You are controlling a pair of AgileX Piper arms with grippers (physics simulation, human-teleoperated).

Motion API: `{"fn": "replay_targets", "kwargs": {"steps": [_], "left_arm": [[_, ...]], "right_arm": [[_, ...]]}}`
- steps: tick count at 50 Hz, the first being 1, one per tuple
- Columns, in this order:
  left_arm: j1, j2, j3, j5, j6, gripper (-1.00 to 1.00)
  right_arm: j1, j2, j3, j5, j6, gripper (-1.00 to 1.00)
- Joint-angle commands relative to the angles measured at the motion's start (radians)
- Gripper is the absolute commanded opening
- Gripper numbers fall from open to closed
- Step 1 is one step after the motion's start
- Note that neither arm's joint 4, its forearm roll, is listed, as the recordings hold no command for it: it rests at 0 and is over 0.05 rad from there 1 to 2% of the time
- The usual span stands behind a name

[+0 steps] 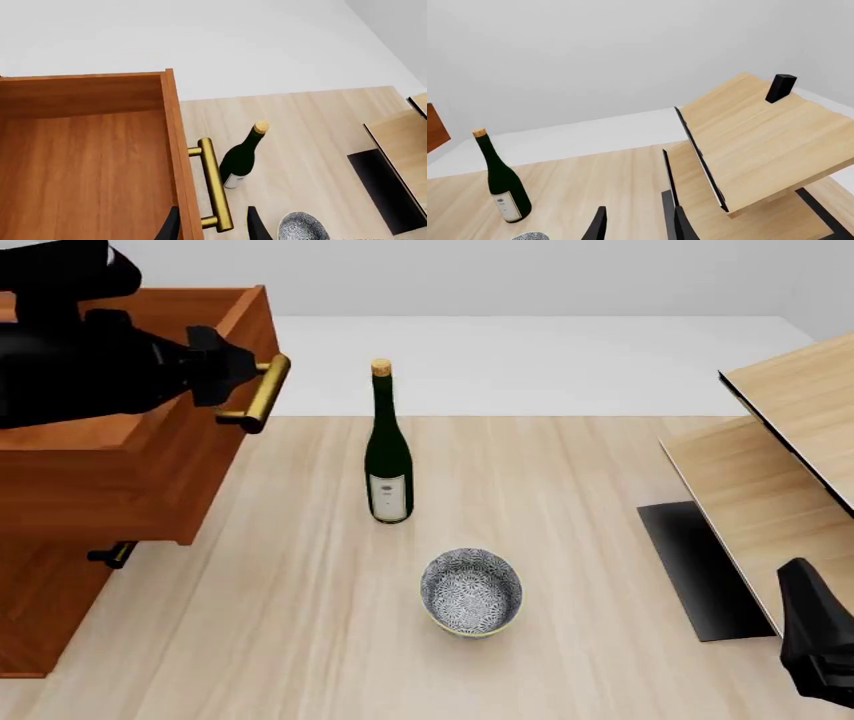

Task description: Close the bottom drawer of the cabinet and open the top drawer.

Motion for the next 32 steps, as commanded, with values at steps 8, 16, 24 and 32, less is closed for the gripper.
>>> {"fn": "replay_targets", "kwargs": {"steps": [8,16,24,32], "left_arm": [[-0.046,0.016,-0.008,-0.014,-0.022,1.0],[-0.061,0.021,0.001,-0.029,-0.032,1.0],[-0.079,0.023,-0.007,-0.031,-0.047,1.0],[-0.111,0.005,-0.017,-0.027,-0.077,1.0]], "right_arm": [[0.0,0.0,0.0,0.0,0.001,1.0],[-0.002,0.0,0.0,0.0,0.003,1.0],[0.0,0.0,-0.001,0.0,0.003,1.0],[0.001,0.0,0.0,0.0,0.002,1.0]]}}
